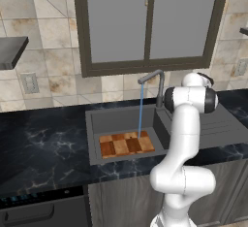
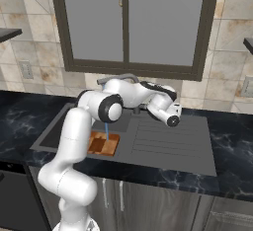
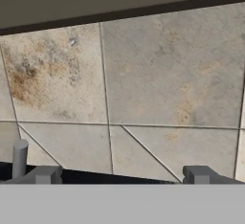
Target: Turn on the sink faucet with hot water and rinse the cutting board for ten seconds, then turn off the faucet. Push the cutting board to reach the water if necessary.
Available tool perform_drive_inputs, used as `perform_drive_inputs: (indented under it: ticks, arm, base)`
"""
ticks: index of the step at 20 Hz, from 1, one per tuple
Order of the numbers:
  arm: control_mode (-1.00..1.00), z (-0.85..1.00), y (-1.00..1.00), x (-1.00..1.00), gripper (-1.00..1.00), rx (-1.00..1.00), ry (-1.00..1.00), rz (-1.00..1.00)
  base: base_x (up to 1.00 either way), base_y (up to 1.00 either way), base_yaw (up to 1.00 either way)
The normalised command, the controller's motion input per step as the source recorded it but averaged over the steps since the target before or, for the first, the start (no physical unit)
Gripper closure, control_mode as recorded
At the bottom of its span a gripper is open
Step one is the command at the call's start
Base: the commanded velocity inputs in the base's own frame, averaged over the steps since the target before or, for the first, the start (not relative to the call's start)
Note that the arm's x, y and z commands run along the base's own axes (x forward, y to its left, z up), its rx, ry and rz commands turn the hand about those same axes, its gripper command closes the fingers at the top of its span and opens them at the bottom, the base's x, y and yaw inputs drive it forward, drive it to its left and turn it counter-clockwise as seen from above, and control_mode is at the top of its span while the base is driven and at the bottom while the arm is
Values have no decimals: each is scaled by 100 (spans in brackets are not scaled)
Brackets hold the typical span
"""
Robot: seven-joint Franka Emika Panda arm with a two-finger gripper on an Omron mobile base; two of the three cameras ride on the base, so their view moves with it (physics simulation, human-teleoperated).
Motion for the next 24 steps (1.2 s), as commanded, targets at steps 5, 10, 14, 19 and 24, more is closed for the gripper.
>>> perform_drive_inputs:
  ticks: [5, 10, 14, 19, 24]
  arm:
    - [-100, 0, 0, 0, -100, 0, 0, 0]
    - [-100, 0, 0, 0, -100, 0, 0, 0]
    - [-100, 0, 0, 2, -100, 0, 0, 0]
    - [-100, 0, 0, 1, -100, 0, 0, 0]
    - [-100, 0, 4, 4, -100, 0, 0, 0]
  base:
    - [0, 0, 0]
    - [0, 0, 0]
    - [0, 0, 0]
    - [0, 0, 0]
    - [0, 0, 0]
